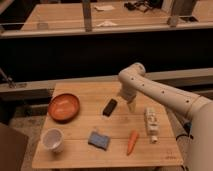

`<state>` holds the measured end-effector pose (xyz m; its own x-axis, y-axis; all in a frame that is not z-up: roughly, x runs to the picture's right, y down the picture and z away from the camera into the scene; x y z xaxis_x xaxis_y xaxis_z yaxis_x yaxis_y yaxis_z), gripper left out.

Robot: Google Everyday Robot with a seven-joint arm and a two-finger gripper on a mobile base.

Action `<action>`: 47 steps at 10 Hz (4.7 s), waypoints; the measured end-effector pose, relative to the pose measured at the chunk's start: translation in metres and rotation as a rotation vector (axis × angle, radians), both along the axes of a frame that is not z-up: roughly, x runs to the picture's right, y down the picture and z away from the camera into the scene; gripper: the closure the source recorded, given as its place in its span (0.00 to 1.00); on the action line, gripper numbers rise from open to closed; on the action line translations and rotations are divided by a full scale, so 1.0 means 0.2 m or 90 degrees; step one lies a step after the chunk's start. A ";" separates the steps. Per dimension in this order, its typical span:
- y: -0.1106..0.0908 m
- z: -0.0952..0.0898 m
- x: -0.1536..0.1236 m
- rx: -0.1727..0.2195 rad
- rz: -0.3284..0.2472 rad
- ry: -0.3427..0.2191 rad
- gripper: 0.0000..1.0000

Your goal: Place the eraser on the white sponge

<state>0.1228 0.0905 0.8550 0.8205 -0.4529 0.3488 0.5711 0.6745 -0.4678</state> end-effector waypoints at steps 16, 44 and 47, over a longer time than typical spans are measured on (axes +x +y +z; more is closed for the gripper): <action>0.07 0.28 -0.22 -0.050 -0.066 -0.068 0.22; 0.14 0.22 -0.23 -0.044 -0.023 -0.061 0.55; 0.14 0.17 -0.23 -0.046 -0.017 -0.060 0.71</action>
<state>0.0769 0.1187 0.8899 0.7703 -0.4453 0.4565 0.6324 0.6253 -0.4572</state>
